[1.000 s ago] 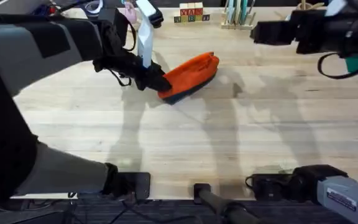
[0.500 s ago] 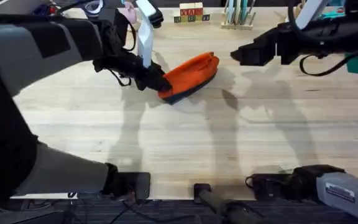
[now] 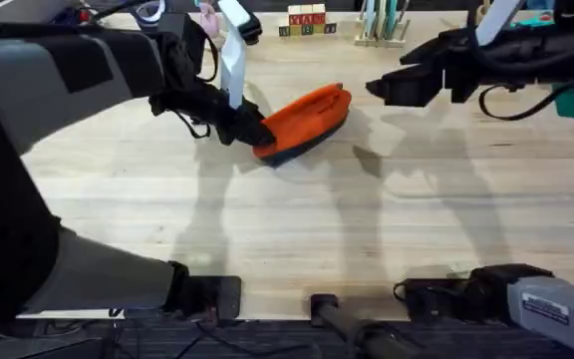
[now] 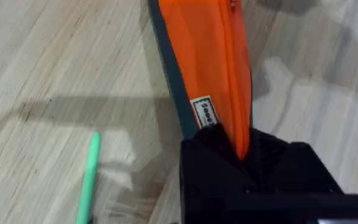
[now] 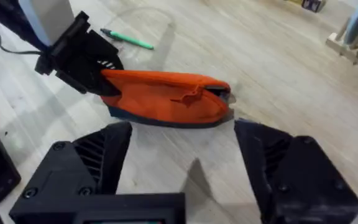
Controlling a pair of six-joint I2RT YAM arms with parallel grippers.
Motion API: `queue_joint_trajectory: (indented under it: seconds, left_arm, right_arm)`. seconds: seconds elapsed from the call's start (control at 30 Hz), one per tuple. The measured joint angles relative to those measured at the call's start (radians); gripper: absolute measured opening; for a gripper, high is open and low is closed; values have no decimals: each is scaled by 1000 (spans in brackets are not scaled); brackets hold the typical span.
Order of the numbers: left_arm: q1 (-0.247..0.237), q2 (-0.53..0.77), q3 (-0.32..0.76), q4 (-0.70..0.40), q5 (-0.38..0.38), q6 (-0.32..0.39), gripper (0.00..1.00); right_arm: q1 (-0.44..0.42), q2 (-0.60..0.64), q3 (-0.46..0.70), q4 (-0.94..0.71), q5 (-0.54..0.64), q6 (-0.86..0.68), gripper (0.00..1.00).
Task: Unzip the bag, pick up the pens from the table one at a time and place them inside, then zip the bag closed.
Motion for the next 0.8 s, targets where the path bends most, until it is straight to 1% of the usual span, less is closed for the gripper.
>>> queue_joint_trajectory:
  seconds: [0.37, 0.43, 0.6, 0.8]
  left_arm:
    - [0, 0, 0, 0, 0, 0, 43]
    - [0, 0, 0, 0, 0, 0, 43]
    - [0, 0, 0, 0, 0, 0, 43]
    - [0, 0, 0, 0, 0, 0, 43]
  right_arm:
    - [0, 0, 0, 16, 0, -4, 997]
    - [0, 0, 0, 19, 0, -25, 997]
    - [0, 0, 0, 21, 0, -146, 997]
    - [0, 0, 0, 22, 0, -351, 997]
